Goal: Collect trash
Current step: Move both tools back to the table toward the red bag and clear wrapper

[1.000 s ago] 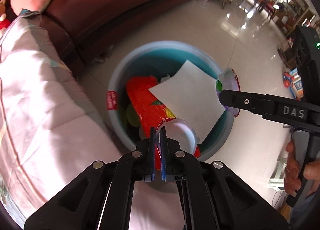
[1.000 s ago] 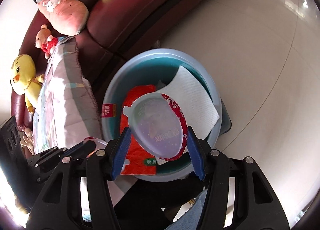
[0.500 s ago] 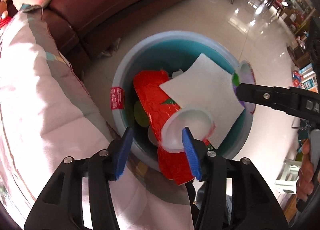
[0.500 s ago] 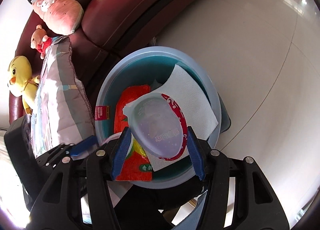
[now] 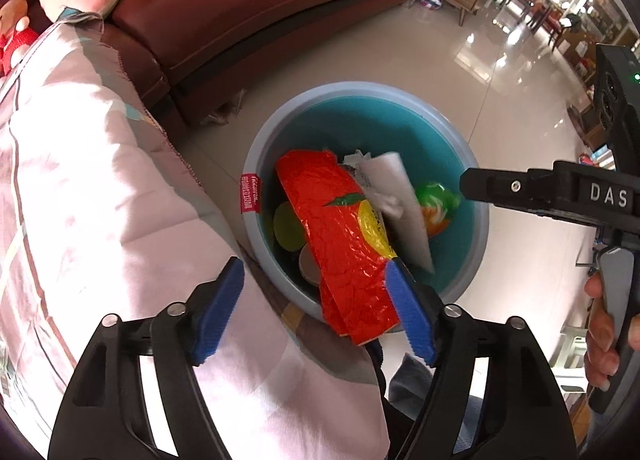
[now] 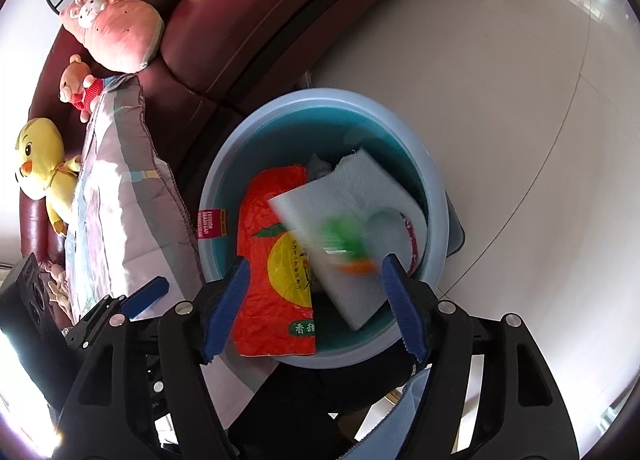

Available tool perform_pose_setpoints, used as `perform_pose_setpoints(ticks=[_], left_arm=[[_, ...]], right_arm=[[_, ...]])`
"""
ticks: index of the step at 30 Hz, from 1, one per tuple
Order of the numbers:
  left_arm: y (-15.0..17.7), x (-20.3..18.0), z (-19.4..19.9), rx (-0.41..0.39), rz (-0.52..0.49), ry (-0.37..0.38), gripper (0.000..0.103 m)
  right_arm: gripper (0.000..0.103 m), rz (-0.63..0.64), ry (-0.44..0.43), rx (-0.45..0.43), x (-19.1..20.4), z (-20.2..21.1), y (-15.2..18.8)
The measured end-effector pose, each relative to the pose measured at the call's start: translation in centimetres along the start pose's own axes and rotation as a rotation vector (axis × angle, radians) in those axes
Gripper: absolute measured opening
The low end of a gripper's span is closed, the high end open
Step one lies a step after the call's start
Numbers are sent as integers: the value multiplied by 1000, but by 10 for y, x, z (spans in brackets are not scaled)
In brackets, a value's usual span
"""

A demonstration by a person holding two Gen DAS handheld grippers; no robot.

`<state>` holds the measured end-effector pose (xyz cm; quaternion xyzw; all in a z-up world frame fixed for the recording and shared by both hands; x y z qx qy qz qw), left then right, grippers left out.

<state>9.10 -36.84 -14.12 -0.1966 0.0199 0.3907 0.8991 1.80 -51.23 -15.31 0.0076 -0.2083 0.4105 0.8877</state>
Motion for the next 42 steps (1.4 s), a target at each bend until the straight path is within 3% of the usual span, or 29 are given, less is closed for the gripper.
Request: perform_pose_setpoints(ticks=[10, 20, 32, 42], left_arm=[[12, 9, 31, -61, 23, 7, 81], [44, 63, 80, -158, 131, 7, 87], [109, 171, 155, -278, 348, -38, 93], [165, 246, 197, -336, 493, -98, 96]], right_arm=[[69, 27, 26, -37, 13, 25, 6], [72, 135, 41, -35, 71, 38, 23], [73, 362, 47, -6, 199, 34, 61], [74, 516, 55, 67, 296, 7, 100]])
Point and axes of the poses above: each gripper's, at about its wrist camera, not at the fingertips, and z roughly against the way its jaws point, x to its left, y to its underside, the point moved 6 cm from there along -z, roughly the way its jaws point, and after that the axes turned 6 degrees about y, right-handed, at the moved point
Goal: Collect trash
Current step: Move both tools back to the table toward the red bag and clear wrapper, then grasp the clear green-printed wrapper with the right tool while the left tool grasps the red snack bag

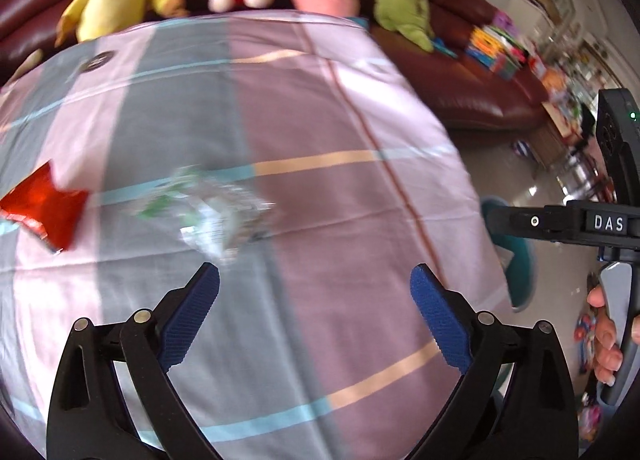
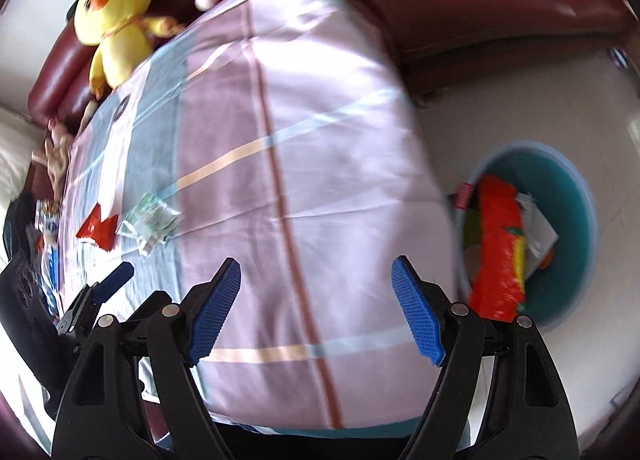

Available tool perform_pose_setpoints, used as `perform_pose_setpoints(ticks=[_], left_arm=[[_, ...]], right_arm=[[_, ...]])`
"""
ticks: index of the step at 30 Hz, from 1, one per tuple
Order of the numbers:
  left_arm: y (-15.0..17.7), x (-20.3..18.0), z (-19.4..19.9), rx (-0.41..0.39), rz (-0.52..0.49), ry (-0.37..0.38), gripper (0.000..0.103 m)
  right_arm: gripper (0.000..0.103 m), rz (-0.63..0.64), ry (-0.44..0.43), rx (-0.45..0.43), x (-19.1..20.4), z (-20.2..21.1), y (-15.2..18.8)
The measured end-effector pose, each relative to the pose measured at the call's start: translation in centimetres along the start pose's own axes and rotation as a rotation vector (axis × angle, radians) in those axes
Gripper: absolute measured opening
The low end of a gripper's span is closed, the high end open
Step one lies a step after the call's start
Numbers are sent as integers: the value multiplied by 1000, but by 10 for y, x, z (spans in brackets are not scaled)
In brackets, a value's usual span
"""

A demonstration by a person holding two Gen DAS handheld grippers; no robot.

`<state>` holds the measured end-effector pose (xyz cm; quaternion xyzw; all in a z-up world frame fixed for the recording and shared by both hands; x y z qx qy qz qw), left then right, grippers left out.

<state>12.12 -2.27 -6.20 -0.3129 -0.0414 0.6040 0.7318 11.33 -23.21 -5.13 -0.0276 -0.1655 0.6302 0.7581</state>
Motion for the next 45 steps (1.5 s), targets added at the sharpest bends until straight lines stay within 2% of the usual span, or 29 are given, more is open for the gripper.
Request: perform_pose_setpoints(ticks=[11, 19, 27, 33, 40, 41, 43, 45], left_arm=[[12, 113, 34, -52, 182, -95, 97], [27, 165, 53, -70, 267, -149, 97], [28, 199, 56, -92, 346, -174, 97], [28, 214, 55, -94, 390, -178, 97], [23, 221, 54, -91, 404, -184, 97], [22, 222, 54, -92, 404, -185, 97], [19, 224, 53, -92, 408, -187, 97], [16, 224, 52, -92, 409, -188, 97]], right_arm=[[74, 219, -24, 82, 118, -42, -5], [74, 358, -29, 119, 180, -69, -2], [74, 473, 2, 113, 212, -90, -13], [74, 559, 64, 116, 224, -108, -18], [74, 604, 17, 123, 230, -120, -23], [73, 603, 5, 126, 230, -120, -22], [54, 598, -20, 137, 228, -120, -20], [51, 599, -41, 135, 229, -118, -16]])
Point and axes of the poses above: each gripper's, at about its wrist camera, not at the fingertips, and z roughly against the way its jaws point, x to its left, y to its underside, the point moved 6 cm from there along -z, roughly the way its jaws point, and after that the axes turned 6 degrees about y, right-handed, at the moved point
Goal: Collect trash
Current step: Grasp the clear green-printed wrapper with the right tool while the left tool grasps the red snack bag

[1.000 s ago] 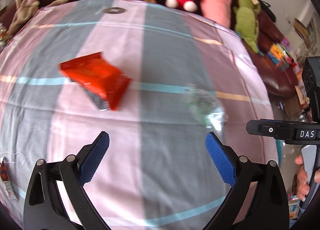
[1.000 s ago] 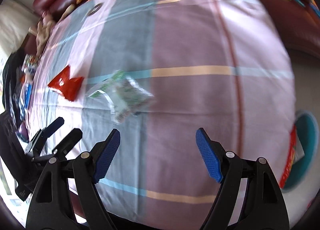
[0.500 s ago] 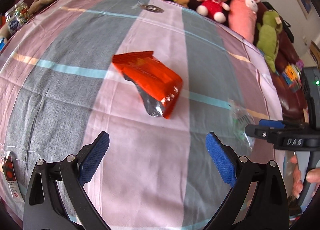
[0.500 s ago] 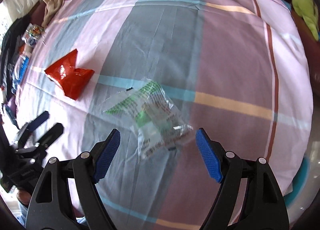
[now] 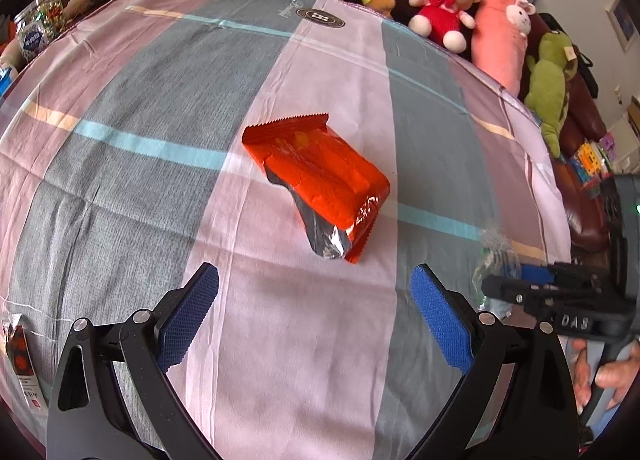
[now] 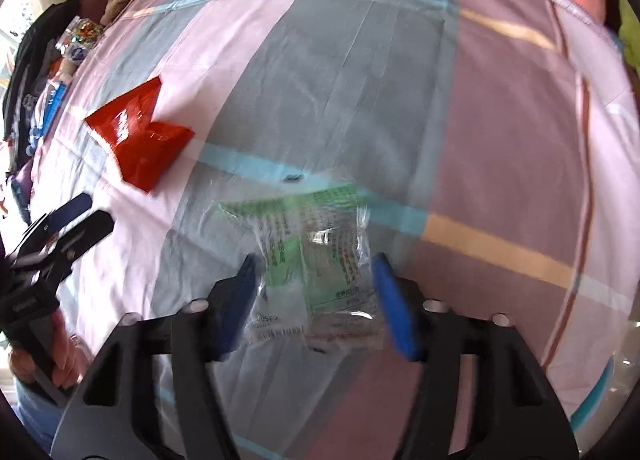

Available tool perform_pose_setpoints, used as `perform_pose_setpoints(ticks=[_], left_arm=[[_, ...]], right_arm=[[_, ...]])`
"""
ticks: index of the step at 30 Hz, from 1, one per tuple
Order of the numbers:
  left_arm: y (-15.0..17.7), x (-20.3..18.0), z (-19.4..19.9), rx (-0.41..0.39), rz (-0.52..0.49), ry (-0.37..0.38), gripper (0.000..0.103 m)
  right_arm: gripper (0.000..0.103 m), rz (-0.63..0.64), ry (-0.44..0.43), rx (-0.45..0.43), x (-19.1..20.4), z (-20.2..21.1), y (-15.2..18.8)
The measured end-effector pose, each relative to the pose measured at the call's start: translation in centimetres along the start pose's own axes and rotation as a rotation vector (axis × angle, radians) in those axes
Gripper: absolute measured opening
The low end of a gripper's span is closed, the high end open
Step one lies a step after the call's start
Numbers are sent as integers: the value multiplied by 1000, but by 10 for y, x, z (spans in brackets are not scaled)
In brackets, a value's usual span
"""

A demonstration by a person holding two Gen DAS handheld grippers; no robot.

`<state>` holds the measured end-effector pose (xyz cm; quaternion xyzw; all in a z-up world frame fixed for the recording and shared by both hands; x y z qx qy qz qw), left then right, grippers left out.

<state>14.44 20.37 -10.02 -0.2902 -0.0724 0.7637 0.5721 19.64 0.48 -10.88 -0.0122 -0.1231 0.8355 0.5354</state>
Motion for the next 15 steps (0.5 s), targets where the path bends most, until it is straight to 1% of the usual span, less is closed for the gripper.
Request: perform_pose_setpoints(ticks=[1, 8, 15], left_arm=[[-1, -1, -1, -1, -2, -2, 97], [-9, -8, -6, -10, -17, -23, 97], [-31, -7, -17, -30, 47, -38, 97]], right_arm=[[47, 4, -4, -3, 1, 1, 2], [46, -53, -19, -15, -4, 13, 6], [47, -137, -13, -27, -20, 17, -3]])
Point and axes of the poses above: each gripper's, at about its wrist camera, not at the fingertips, and z roughly against the way its jaws point, x to its left, y to its underside, the point moved 6 cm from there along -z, roughly the way its jaws point, and after that the axes turned 6 degrees about y, right-handed, at the moved point
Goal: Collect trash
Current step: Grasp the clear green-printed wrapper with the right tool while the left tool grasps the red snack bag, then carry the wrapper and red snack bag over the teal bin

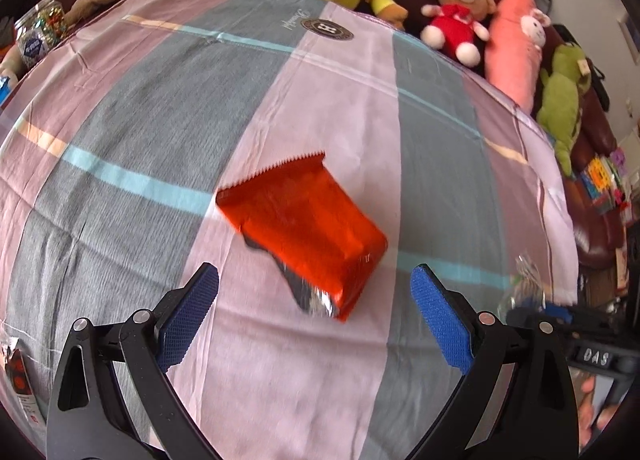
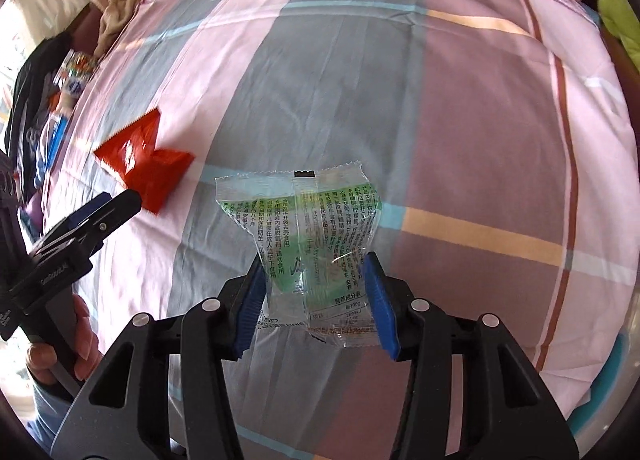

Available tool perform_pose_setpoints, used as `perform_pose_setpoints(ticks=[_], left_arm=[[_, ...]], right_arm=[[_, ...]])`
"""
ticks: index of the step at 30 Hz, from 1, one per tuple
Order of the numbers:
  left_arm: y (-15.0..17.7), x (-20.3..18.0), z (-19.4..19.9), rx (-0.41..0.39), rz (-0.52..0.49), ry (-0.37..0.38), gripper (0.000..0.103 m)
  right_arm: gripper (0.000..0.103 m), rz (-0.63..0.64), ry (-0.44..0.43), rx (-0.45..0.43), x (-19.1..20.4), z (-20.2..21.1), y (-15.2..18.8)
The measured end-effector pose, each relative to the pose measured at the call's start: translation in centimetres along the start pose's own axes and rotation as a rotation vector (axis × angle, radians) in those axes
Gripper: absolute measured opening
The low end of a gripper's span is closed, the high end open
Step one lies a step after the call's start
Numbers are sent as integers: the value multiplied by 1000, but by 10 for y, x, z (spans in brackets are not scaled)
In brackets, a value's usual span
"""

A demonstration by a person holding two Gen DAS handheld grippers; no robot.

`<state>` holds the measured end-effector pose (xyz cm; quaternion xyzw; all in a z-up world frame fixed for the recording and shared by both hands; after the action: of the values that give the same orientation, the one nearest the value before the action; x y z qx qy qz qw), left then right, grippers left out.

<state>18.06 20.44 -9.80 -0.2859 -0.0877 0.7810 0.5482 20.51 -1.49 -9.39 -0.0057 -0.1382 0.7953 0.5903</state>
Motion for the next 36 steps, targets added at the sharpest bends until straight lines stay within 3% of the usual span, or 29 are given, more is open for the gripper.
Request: perform_pose_setpoints(ticks=[5, 11, 14, 17, 19, 22, 36], left_arm=[[-8, -1, -8, -13, 59, 0, 97], [-11, -4, -19, -19, 82, -38, 96], [-10, -1, -21, -25, 105, -62, 90], [-9, 4, -20, -42, 120, -89, 77], [-9, 4, -18, -53, 124, -99, 52], [-7, 3, -16, -51, 127, -71, 37], [36, -61, 13, -28, -74, -9, 36]], right_arm=[[47, -94, -46, -10, -15, 2, 1], [47, -119, -21, -15, -27, 0, 3], [47, -127, -29, -19, -28, 0, 4], [47, -138, -33, -30, -30, 1, 5], [47, -149, -44, -31, -31, 0, 7], [47, -154, -51, -22, -31, -2, 13], [47, -187, -50, -48, -49, 14, 43]])
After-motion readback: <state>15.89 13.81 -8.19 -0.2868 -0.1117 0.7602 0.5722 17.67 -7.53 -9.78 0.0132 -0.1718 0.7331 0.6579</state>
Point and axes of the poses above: each gripper's, at about its wrist camera, not at the fingertips, and z roughly against the way its jaws point, x to its left, y to its underside, the point moved 6 cm from there along -z, roughly the way its jaws point, and after that the axes turned 6 degrees about y, right-handed, at the moved point
